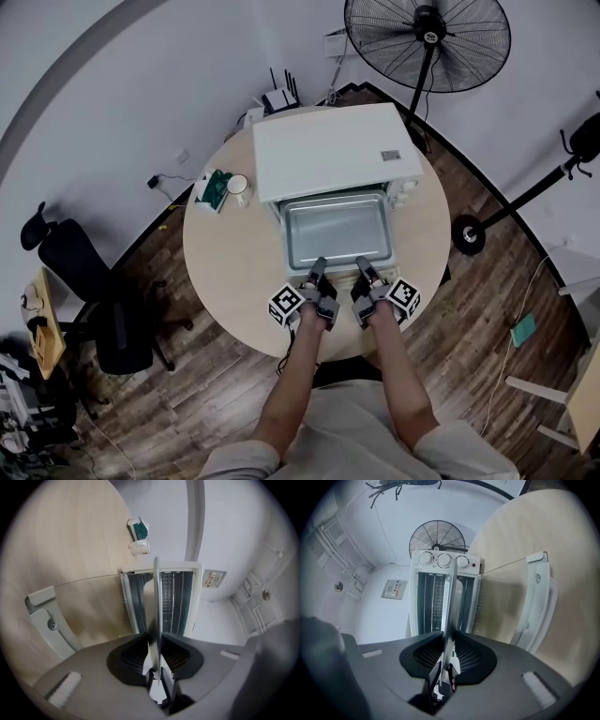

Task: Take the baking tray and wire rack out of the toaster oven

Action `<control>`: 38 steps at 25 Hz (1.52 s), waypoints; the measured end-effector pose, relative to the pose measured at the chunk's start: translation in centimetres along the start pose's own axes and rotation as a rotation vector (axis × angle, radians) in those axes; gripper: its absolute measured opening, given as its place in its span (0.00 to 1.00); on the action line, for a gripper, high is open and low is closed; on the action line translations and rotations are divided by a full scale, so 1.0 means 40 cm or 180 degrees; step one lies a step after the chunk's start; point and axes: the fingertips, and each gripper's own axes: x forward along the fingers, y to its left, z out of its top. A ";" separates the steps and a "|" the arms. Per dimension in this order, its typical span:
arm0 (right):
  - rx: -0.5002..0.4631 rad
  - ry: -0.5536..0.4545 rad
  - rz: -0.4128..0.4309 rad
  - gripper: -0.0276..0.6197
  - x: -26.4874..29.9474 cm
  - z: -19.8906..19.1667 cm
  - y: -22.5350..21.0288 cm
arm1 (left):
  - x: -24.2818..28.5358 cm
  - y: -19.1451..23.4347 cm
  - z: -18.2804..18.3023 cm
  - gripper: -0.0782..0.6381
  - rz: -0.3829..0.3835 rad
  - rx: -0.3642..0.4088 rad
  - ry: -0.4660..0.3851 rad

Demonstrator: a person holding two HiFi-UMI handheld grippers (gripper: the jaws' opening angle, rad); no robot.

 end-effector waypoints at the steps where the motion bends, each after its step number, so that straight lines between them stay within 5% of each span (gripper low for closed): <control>1: -0.0005 -0.0003 0.0002 0.16 -0.007 -0.005 -0.002 | -0.007 0.002 -0.003 0.30 -0.0006 -0.0001 0.0006; 20: -0.0129 0.0111 -0.0109 0.16 -0.125 -0.160 -0.029 | -0.196 0.028 -0.020 0.30 -0.0118 -0.0009 0.0004; 38: -0.0262 0.1189 -0.0089 0.16 -0.011 -0.567 -0.009 | -0.546 0.109 0.232 0.30 -0.0098 -0.0268 -0.0952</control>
